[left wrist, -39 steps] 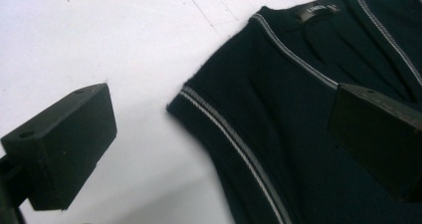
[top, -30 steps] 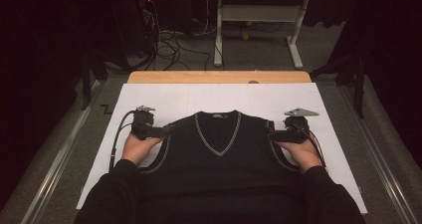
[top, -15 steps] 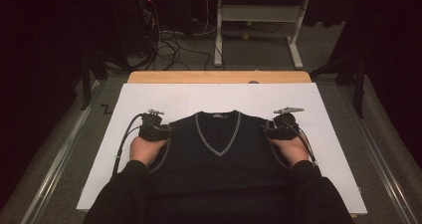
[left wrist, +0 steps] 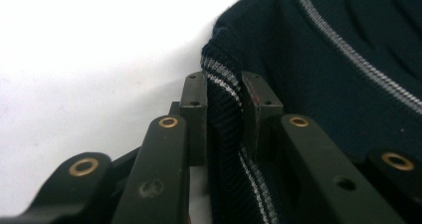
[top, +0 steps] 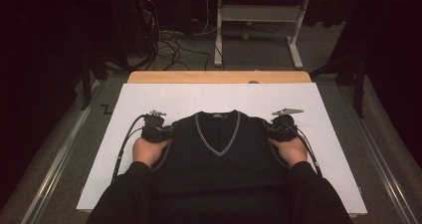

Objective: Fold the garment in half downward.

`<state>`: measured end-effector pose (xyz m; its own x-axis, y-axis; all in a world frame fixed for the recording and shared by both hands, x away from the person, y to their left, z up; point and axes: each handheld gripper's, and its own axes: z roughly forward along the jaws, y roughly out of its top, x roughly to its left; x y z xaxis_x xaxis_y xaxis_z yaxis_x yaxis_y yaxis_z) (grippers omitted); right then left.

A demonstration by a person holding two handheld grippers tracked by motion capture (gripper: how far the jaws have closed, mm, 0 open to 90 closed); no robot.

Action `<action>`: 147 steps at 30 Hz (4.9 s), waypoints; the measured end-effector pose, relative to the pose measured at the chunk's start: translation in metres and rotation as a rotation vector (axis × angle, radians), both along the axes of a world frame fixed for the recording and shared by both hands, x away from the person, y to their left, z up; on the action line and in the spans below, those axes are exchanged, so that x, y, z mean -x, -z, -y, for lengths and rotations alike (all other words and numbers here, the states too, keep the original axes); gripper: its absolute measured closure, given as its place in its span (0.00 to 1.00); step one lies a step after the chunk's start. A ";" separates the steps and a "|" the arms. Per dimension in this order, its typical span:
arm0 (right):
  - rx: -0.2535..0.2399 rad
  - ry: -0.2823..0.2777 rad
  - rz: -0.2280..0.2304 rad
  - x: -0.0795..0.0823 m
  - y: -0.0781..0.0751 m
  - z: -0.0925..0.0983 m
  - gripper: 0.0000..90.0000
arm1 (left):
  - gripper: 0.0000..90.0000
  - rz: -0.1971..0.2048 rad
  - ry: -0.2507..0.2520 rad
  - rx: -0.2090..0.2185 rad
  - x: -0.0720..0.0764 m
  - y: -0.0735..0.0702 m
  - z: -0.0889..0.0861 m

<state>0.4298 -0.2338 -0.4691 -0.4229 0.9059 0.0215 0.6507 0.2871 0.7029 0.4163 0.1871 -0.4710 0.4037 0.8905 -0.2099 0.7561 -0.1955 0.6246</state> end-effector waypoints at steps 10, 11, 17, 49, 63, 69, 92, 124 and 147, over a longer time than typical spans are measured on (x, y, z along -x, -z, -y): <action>-0.044 0.017 0.123 0.003 -0.025 0.010 0.88 | 0.80 0.120 -0.065 0.069 0.000 -0.023 -0.013; -0.049 0.020 0.137 0.004 -0.028 0.011 0.88 | 0.80 0.132 -0.066 0.069 0.000 -0.026 -0.013; -0.048 0.029 0.223 0.005 -0.050 0.011 0.88 | 0.80 0.214 -0.084 0.088 -0.001 -0.051 -0.011; -0.058 0.025 0.392 0.015 -0.103 0.018 0.88 | 0.80 0.362 -0.079 0.104 0.005 -0.094 -0.018; -0.062 -0.079 0.384 0.085 -0.059 0.028 0.88 | 0.79 0.338 0.043 0.156 0.076 -0.044 -0.029; -0.083 -0.108 0.389 0.118 -0.047 0.033 0.88 | 0.79 0.336 0.074 0.205 0.109 -0.033 -0.031; -0.113 -0.179 0.337 0.217 -0.027 0.052 0.88 | 0.79 0.297 0.183 0.189 0.216 -0.028 -0.034; -0.059 -0.085 0.249 0.208 -0.011 0.058 0.42 | 0.20 0.198 0.086 0.114 0.180 -0.008 -0.053; -0.062 0.071 0.041 0.116 0.006 0.071 0.42 | 0.32 0.040 -0.049 0.030 0.112 0.011 -0.053</action>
